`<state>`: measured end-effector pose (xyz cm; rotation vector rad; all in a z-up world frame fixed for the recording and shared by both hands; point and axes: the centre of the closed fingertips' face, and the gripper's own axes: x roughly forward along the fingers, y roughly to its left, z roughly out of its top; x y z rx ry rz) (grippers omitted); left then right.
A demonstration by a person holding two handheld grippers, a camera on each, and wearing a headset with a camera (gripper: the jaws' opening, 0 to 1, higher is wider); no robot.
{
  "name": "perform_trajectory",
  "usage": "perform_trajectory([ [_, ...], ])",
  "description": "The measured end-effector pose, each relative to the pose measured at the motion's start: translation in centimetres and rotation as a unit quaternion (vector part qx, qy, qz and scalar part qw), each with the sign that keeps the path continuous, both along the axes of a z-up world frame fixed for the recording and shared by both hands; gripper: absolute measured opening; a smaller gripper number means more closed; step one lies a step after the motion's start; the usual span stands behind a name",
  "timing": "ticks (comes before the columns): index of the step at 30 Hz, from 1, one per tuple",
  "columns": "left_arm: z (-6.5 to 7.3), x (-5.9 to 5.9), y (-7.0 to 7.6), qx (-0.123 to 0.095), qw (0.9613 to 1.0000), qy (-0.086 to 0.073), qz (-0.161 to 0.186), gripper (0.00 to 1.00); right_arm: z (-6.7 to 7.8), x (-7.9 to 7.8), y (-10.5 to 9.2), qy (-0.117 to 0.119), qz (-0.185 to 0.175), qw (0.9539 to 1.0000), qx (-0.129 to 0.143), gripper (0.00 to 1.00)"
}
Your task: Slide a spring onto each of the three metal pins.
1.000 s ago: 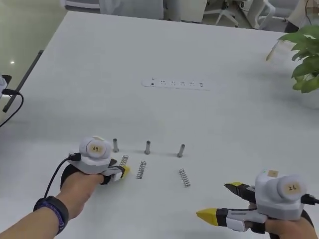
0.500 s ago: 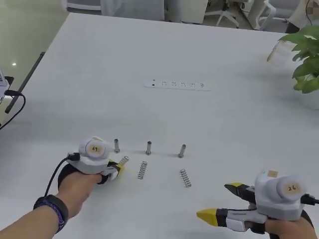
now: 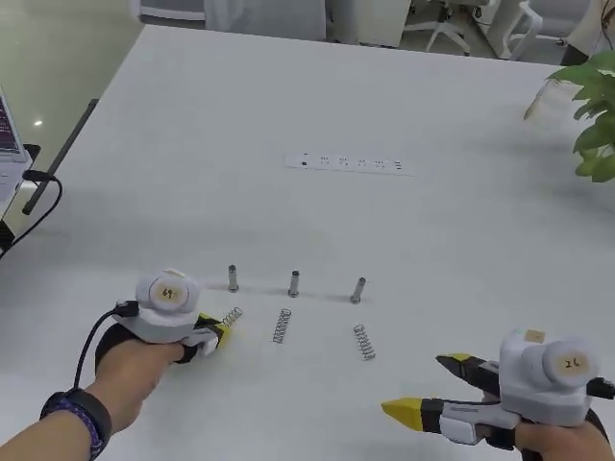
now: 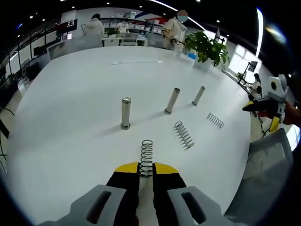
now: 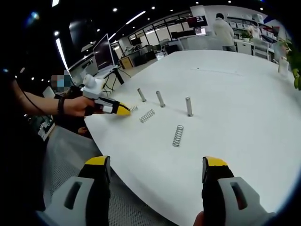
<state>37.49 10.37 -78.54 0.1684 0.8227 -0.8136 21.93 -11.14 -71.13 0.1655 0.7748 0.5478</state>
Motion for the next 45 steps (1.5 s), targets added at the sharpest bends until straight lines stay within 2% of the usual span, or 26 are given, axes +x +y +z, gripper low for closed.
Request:
perform_trajectory([
  [13, 1.6, -1.0, 2.1, -0.002, 0.9999, -0.017, -0.001, 0.02, -0.3, 0.2, 1.2, 0.004, 0.009, 0.9999, 0.013, 0.78],
  [17, 1.9, -1.7, 2.5, 0.001, 0.9997, -0.023, -0.009, 0.02, -0.2, 0.2, 1.6, 0.005, 0.012, 0.9998, 0.016, 0.78],
  [28, 2.1, -3.7, 3.9, 0.007, 0.9996, -0.024, -0.011, 0.02, -0.8, 0.2, 2.6, 0.010, 0.023, 0.9992, 0.030, 0.77],
  [37, 3.0, -5.0, 3.3, 0.004, 0.9991, -0.031, -0.028, 0.02, -0.9, 0.8, 3.8, 0.010, 0.036, 0.9985, 0.040, 0.75],
  [45, 4.0, -5.2, 2.1, -0.003, 0.9982, -0.041, -0.045, 0.02, -1.1, 1.8, 5.3, 0.005, 0.061, 0.9971, 0.045, 0.72],
])
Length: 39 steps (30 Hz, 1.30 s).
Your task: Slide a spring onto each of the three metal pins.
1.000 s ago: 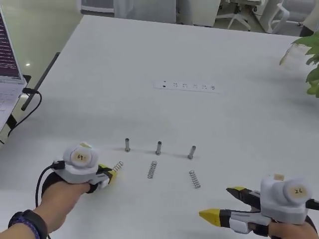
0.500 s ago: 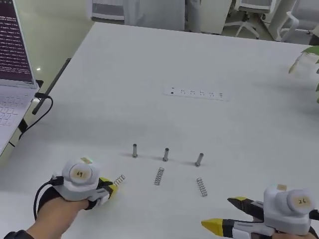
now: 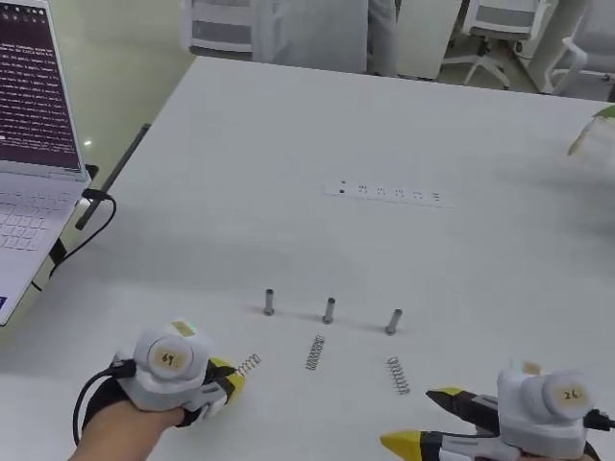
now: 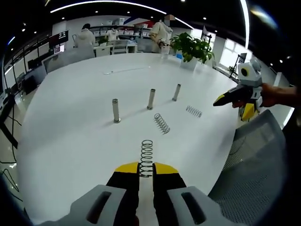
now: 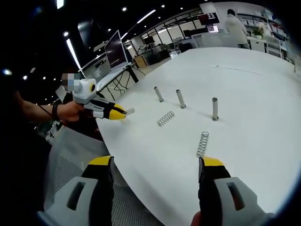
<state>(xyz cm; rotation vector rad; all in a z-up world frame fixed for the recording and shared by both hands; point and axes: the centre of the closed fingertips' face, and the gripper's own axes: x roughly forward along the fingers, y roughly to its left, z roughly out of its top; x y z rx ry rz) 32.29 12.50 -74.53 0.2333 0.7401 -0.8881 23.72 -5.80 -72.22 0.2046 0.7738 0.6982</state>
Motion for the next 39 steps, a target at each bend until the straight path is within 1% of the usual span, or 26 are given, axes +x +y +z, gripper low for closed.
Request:
perform_trajectory([
  [4, 0.6, -0.2, -0.9, -0.002, 0.9999, -0.006, -0.013, 0.02, 0.0, 0.5, 0.7, -0.002, 0.011, 0.9999, 0.004, 0.71],
  [8, 1.1, -0.4, -2.0, -0.008, 0.9996, -0.013, -0.025, 0.02, 0.1, 0.9, 1.3, -0.005, 0.018, 0.9998, 0.010, 0.67],
  [11, 1.1, -0.3, -2.5, -0.012, 0.9995, -0.012, -0.027, 0.02, 0.0, 1.1, 1.5, -0.005, 0.021, 0.9997, 0.012, 0.67],
  [17, 1.7, -0.6, -3.9, -0.016, 0.9988, -0.018, -0.044, 0.02, 0.0, 1.6, 2.1, -0.008, 0.026, 0.9994, 0.019, 0.64],
  [19, 2.0, -0.9, -4.5, -0.018, 0.9983, -0.020, -0.051, 0.02, 0.1, 1.7, 2.3, -0.010, 0.028, 0.9993, 0.020, 0.64],
  [24, 2.5, -1.3, -5.6, -0.021, 0.9973, -0.026, -0.065, 0.02, 0.9, 2.4, 2.8, -0.023, 0.031, 0.9989, 0.029, 0.58],
  [32, 3.0, -1.9, -7.3, -0.028, 0.9958, -0.029, -0.082, 0.02, 1.4, 3.4, 3.6, -0.032, 0.038, 0.9982, 0.033, 0.53],
  [39, 3.3, -2.5, -8.7, -0.032, 0.9942, -0.031, -0.098, 0.02, 2.1, 4.1, 4.4, -0.040, 0.043, 0.9974, 0.043, 0.48],
])
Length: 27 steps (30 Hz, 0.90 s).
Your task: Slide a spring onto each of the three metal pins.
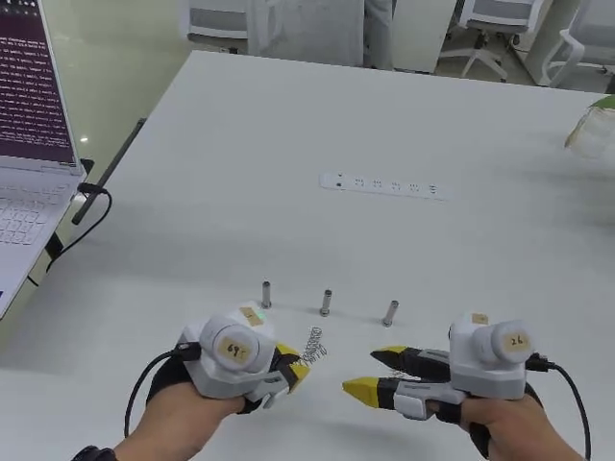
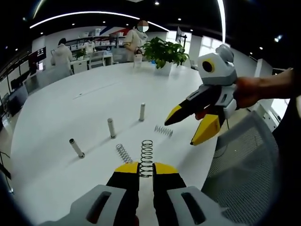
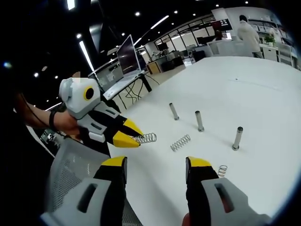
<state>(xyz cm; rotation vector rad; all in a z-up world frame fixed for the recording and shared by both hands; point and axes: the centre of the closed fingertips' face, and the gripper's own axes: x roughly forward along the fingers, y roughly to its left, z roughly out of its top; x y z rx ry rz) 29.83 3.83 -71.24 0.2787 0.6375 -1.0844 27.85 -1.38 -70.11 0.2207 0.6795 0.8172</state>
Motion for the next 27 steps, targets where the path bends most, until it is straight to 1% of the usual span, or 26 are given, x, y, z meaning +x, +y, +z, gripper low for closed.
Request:
perform_trajectory([
  [5, 0.4, -0.7, -0.9, -0.002, 0.9998, -0.004, -0.017, 0.02, 0.4, 0.4, 0.5, -0.004, 0.004, 1.0000, 0.008, 0.45],
  [8, 0.5, -0.8, -1.3, -0.002, 0.9997, -0.007, -0.023, 0.02, 0.5, 0.6, 0.7, -0.004, 0.006, 0.9999, 0.011, 0.43],
  [16, 1.6, -1.1, -2.4, -0.011, 0.9989, -0.017, -0.042, 0.02, 0.8, 0.9, 1.6, 0.000, 0.013, 0.9995, 0.028, 0.38],
  [17, 1.7, -1.1, -2.5, -0.011, 0.9988, -0.018, -0.044, 0.02, 0.8, 0.9, 1.6, -0.001, 0.014, 0.9995, 0.028, 0.38],
  [18, 1.7, -1.1, -2.5, -0.005, 0.9986, -0.025, -0.047, 0.02, 0.8, 0.9, 1.7, 0.000, 0.015, 0.9994, 0.031, 0.36],
  [20, 1.9, -1.1, -2.8, -0.012, 0.9985, -0.022, -0.048, 0.02, 1.1, 1.0, 1.6, 0.000, 0.010, 0.9992, 0.039, 0.34],
  [21, 1.9, -1.1, -2.7, -0.013, 0.9985, -0.023, -0.049, 0.02, 1.2, 1.1, 1.6, 0.001, 0.009, 0.9990, 0.044, 0.33],
  [27, 2.0, -1.3, -3.0, -0.015, 0.9978, -0.029, -0.059, 0.02, 1.3, 1.0, 1.7, 0.005, 0.015, 0.9984, 0.054, 0.30],
])
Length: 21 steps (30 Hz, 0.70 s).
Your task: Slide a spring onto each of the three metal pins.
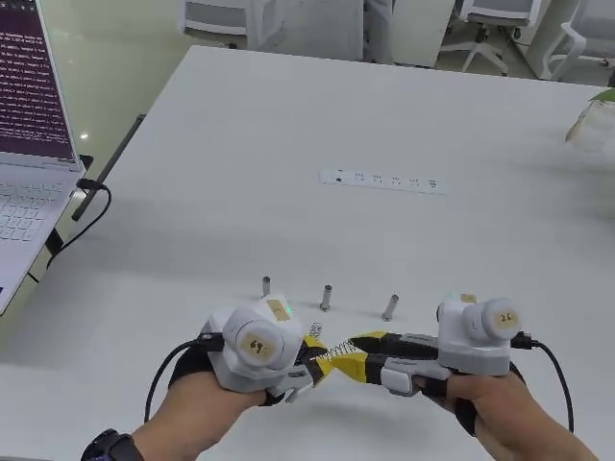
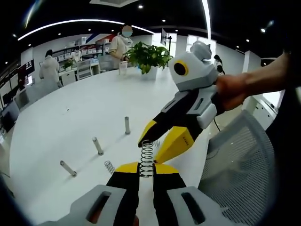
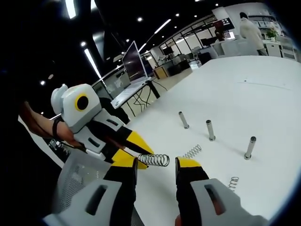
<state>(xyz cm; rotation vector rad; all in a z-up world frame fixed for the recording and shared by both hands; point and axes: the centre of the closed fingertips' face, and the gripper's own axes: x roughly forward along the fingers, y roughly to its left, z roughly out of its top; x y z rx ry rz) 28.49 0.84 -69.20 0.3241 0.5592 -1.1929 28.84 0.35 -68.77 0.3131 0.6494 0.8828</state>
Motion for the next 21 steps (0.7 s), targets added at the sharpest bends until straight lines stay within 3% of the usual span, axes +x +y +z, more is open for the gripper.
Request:
perform_trajectory([
  [21, 0.6, 0.2, -0.1, -0.004, 0.9999, -0.012, -0.011, 0.02, 1.2, 0.3, 0.0, -0.003, -0.015, 0.9995, 0.027, 0.15],
])
